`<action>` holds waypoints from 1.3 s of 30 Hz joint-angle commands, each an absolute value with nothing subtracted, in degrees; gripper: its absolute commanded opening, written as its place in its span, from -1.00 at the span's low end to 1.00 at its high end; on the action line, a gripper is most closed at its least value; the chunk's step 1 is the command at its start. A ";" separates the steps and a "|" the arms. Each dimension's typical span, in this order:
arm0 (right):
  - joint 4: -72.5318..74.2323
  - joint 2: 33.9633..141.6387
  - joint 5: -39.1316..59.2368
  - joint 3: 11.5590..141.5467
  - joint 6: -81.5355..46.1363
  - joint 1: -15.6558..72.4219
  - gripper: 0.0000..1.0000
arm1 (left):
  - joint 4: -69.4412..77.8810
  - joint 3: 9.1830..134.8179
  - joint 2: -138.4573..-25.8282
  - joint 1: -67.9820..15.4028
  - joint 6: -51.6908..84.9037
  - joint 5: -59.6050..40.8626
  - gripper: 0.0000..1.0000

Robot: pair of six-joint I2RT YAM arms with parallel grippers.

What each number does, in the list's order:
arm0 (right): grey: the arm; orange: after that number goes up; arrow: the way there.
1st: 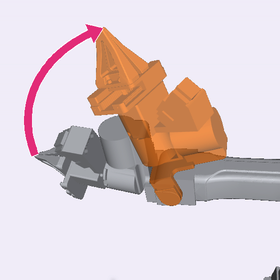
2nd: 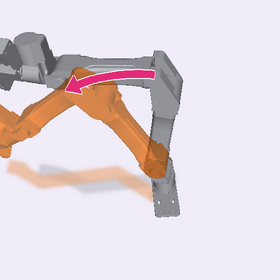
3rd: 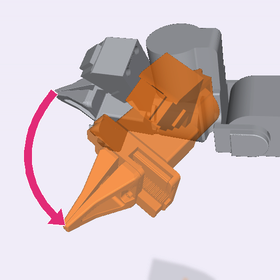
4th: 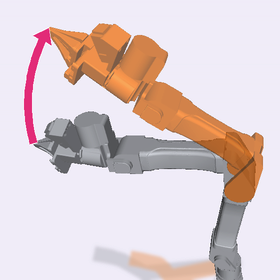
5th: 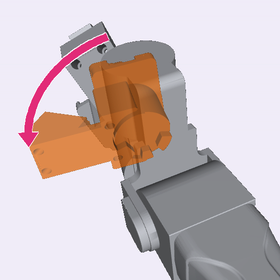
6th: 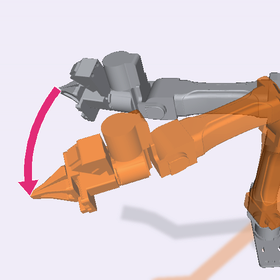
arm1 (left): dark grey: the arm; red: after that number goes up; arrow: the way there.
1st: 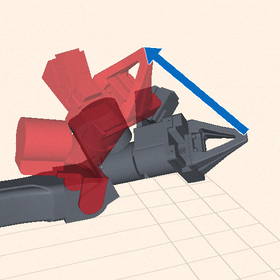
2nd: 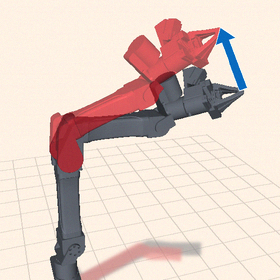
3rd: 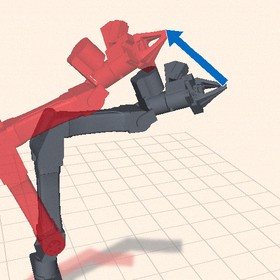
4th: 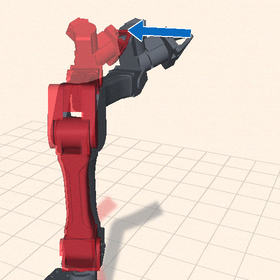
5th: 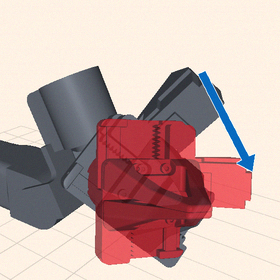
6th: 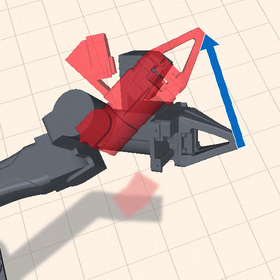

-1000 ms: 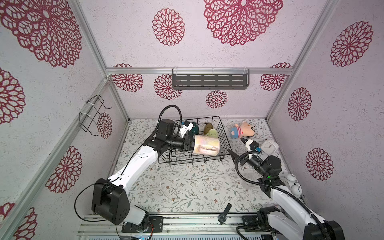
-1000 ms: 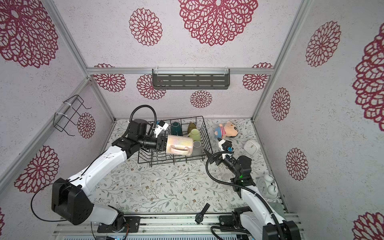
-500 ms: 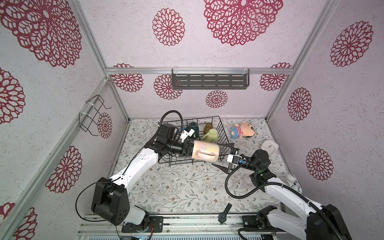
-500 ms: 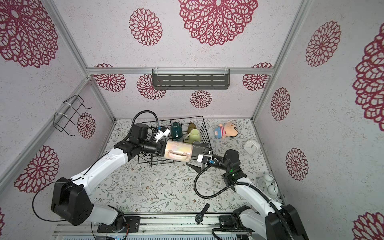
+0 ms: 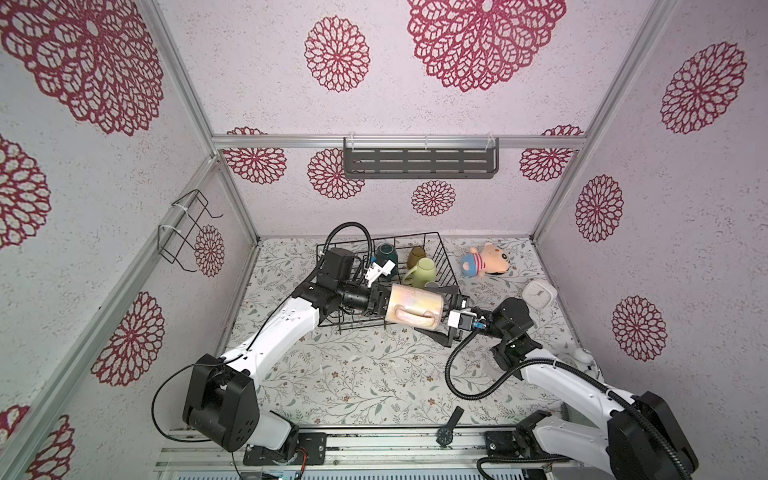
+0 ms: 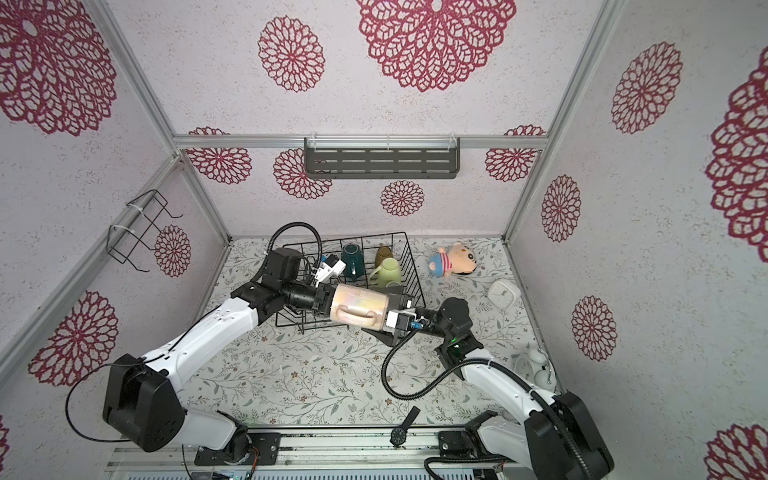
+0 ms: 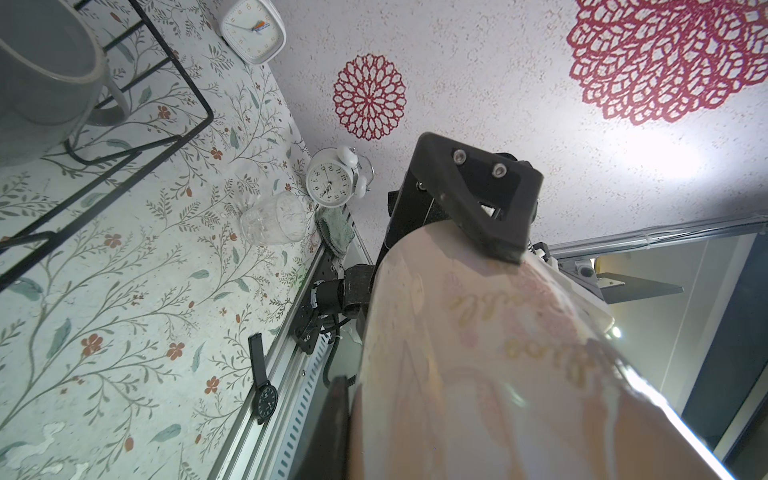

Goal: Load the cups into the dish rack
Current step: 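Grasp the pink pearly mug with the right gripper while the left holds it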

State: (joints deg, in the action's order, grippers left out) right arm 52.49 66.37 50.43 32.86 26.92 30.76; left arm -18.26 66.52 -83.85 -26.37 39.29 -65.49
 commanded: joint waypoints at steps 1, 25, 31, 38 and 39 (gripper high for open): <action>54.93 66.80 54.40 35.24 27.01 32.34 0.80 | -13.47 66.62 -82.52 -26.63 40.12 -69.43 -1.00; 55.21 69.57 52.19 36.36 27.20 32.70 0.90 | -0.59 64.47 -85.66 -26.77 48.98 -70.11 -1.00; 54.42 70.89 53.31 37.85 27.32 32.70 0.97 | -0.18 64.86 -86.23 -27.40 49.44 -70.91 -1.00; 47.25 69.97 54.57 40.07 29.03 32.61 0.78 | -0.21 65.59 -86.75 -27.28 49.31 -71.25 -0.97; 45.59 69.82 54.41 40.62 29.07 32.52 0.72 | -0.26 65.48 -86.83 -27.18 49.15 -71.28 -0.95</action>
State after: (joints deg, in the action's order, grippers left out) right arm 50.15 71.00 51.00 37.98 27.88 31.68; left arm -5.15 63.79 -86.85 -26.70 48.45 -68.55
